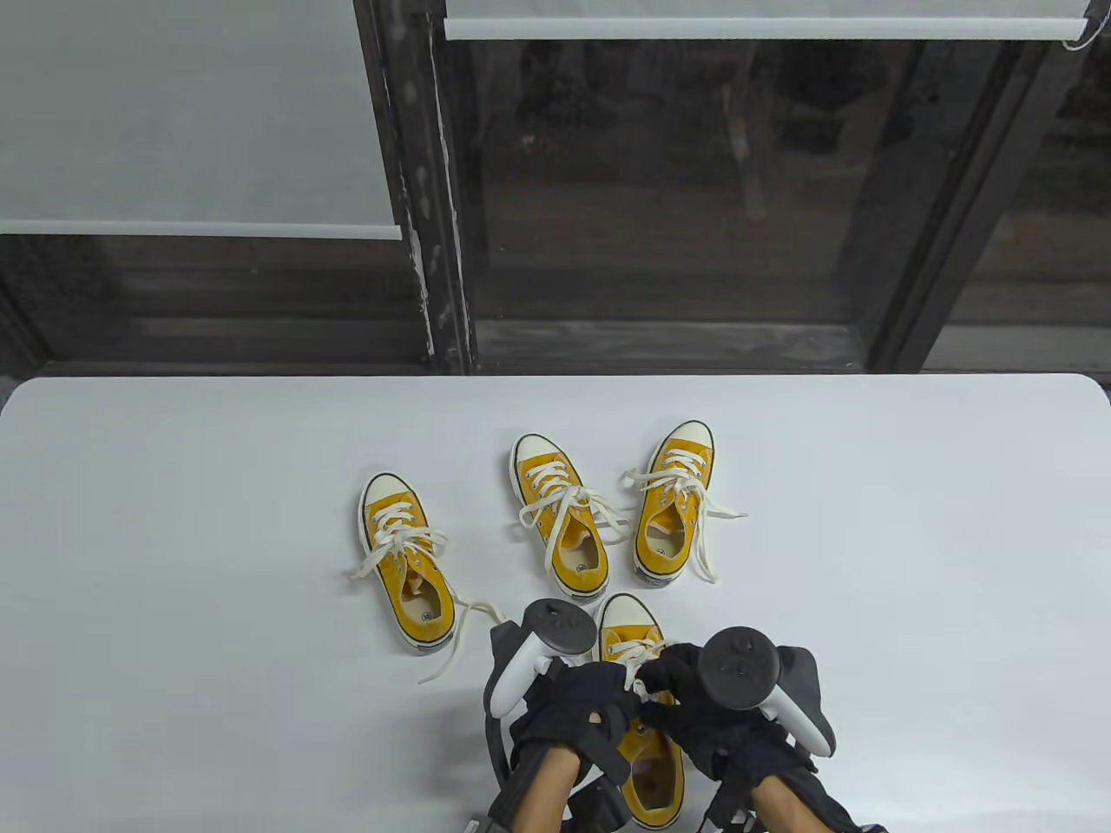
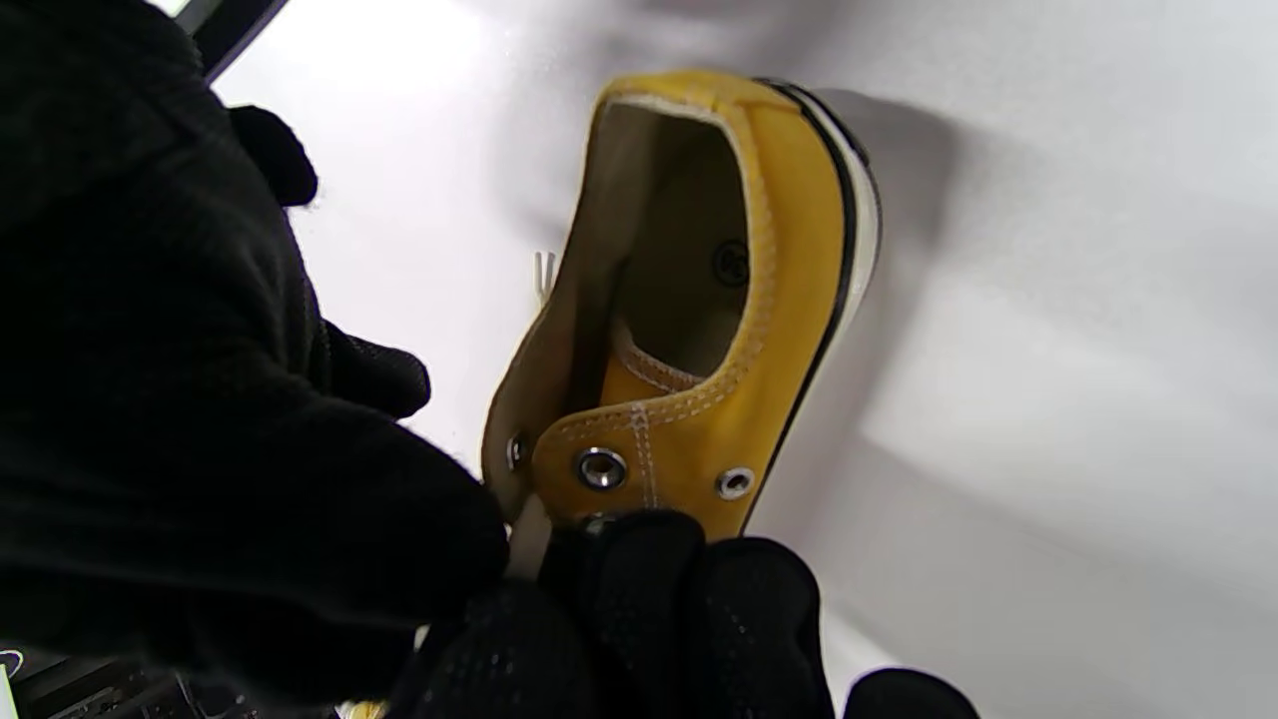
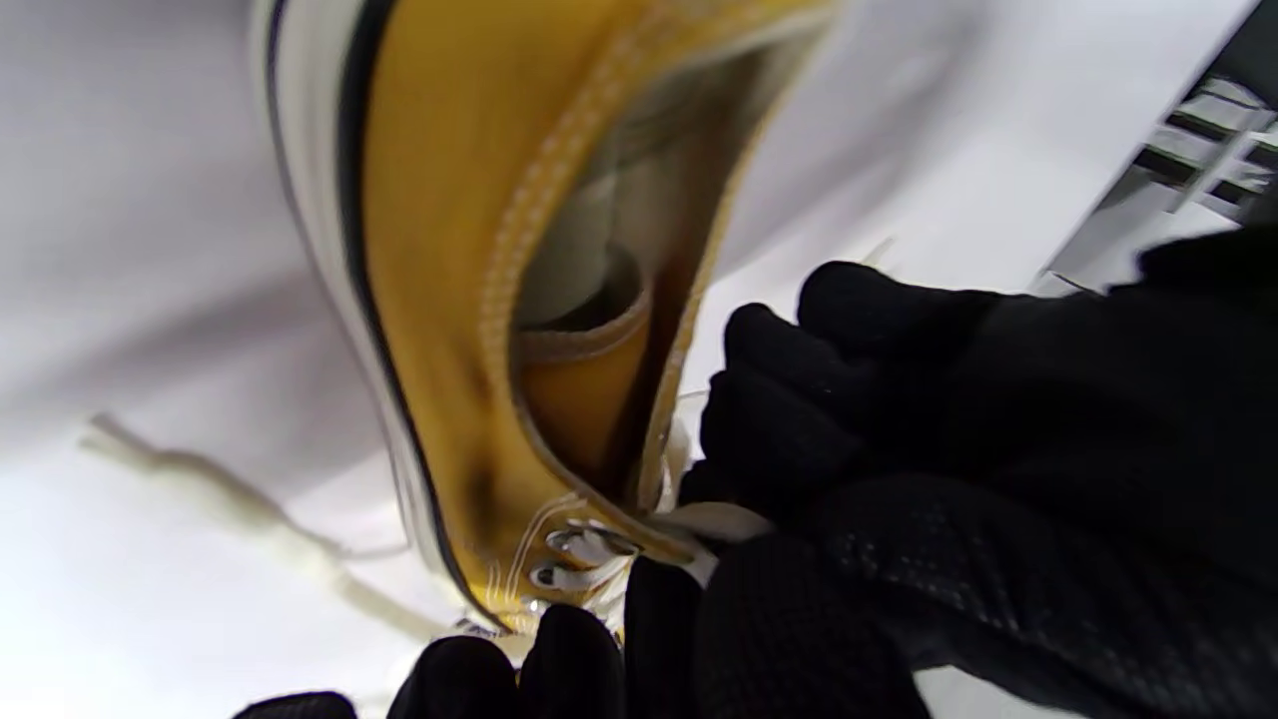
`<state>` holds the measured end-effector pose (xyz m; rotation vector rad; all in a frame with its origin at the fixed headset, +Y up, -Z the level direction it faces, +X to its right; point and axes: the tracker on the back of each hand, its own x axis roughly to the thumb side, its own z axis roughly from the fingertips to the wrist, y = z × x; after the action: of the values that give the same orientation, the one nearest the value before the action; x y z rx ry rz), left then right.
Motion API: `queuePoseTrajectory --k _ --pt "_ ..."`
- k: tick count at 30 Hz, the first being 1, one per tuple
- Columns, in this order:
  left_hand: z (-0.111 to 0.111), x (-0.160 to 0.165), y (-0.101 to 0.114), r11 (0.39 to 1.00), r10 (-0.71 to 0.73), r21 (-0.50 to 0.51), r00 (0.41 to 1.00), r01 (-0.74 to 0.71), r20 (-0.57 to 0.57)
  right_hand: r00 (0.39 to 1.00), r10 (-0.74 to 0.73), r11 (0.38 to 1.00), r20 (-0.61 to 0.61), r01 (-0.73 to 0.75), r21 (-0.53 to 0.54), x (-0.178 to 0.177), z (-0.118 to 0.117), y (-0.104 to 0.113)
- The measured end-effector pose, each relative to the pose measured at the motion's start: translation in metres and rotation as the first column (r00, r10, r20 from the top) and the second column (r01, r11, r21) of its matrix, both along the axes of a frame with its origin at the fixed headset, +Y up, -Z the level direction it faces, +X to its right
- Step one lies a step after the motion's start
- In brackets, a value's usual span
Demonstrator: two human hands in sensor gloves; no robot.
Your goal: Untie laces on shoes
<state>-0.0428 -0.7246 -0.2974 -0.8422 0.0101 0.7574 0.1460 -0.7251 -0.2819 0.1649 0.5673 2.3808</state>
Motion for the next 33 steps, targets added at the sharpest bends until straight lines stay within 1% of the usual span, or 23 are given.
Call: queuePoseTrajectory --k 1,4,8,9,12,14,16,18,20,22,24,25,26,28,30,32,33 --pt "0.0 0.001 0.001 1.0 -0.009 0.013 1.0 0.009 0.002 1.0 -0.015 1.0 0.021 0.015 -0.01 0.001 0.0 0.0" --pt "0.0 0.001 0.004 0.997 -0.06 0.045 0.998 0.059 0.006 0.998 -0.058 0.997 0.023 0.059 -0.043 0.003 -0.001 -0.001" --pt "0.0 0.003 0.005 0.994 -0.091 0.066 0.996 0.09 0.019 0.982 -0.184 0.969 0.037 0.187 -0.161 0.007 -0.005 -0.004" --pt "0.0 0.004 0.006 0.992 -0.103 0.08 0.994 0.101 0.023 0.984 -0.173 0.97 0.044 0.178 -0.164 0.007 -0.005 -0.004" --pt "0.0 0.006 0.004 0.992 -0.11 0.073 0.993 0.107 0.038 0.997 -0.055 0.996 0.057 0.059 -0.061 0.003 -0.003 -0.002" --pt "0.0 0.006 0.003 0.995 -0.087 0.058 0.995 0.084 0.041 0.998 -0.015 0.999 0.058 0.017 -0.034 0.002 -0.002 -0.002" --pt "0.0 0.004 0.004 0.997 -0.056 0.047 0.998 0.055 0.03 0.997 -0.034 0.998 0.076 0.038 -0.056 0.004 -0.003 -0.004" --pt "-0.001 -0.001 0.003 0.995 -0.085 0.057 0.996 0.085 -0.007 0.988 -0.068 0.994 0.139 0.079 -0.08 0.011 -0.003 -0.005" --pt "-0.002 -0.006 -0.002 0.997 -0.07 0.023 0.997 0.071 -0.039 0.979 -0.061 0.993 0.195 0.078 -0.085 0.016 -0.003 -0.006" --pt "-0.002 -0.008 -0.005 0.998 -0.063 0.006 0.997 0.063 -0.046 0.974 -0.05 0.992 0.222 0.074 -0.102 0.017 -0.003 -0.007" --pt "-0.002 -0.007 -0.004 0.999 -0.048 0.013 0.998 0.048 -0.029 0.97 -0.028 0.994 0.239 0.053 -0.097 0.018 -0.002 -0.006" --pt "-0.001 -0.006 -0.002 0.999 -0.047 0.025 0.999 0.048 -0.025 0.973 -0.013 0.995 0.232 0.035 -0.091 0.018 -0.002 -0.004" --pt "-0.001 -0.005 0.001 0.996 -0.069 0.049 0.998 0.069 -0.016 0.982 -0.015 0.996 0.189 0.031 -0.083 0.018 -0.003 -0.002" --pt "0.001 -0.002 0.005 0.99 -0.109 0.093 0.994 0.109 -0.005 0.994 -0.089 0.992 0.071 0.095 -0.088 0.015 -0.004 0.002" --pt "0.002 0.003 0.009 0.984 -0.13 0.127 0.991 0.126 0.024 0.993 -0.115 0.988 0.015 0.116 -0.101 0.009 -0.002 0.004" --pt "0.004 0.007 0.013 0.975 -0.158 0.162 0.986 0.149 0.045 1.0 -0.012 0.999 -0.02 0.011 -0.047 0.002 -0.001 0.003" --pt "0.005 0.008 0.014 0.974 -0.159 0.174 0.986 0.147 0.058 0.996 0.087 0.996 -0.019 -0.087 0.011 0.0 0.0 0.005"
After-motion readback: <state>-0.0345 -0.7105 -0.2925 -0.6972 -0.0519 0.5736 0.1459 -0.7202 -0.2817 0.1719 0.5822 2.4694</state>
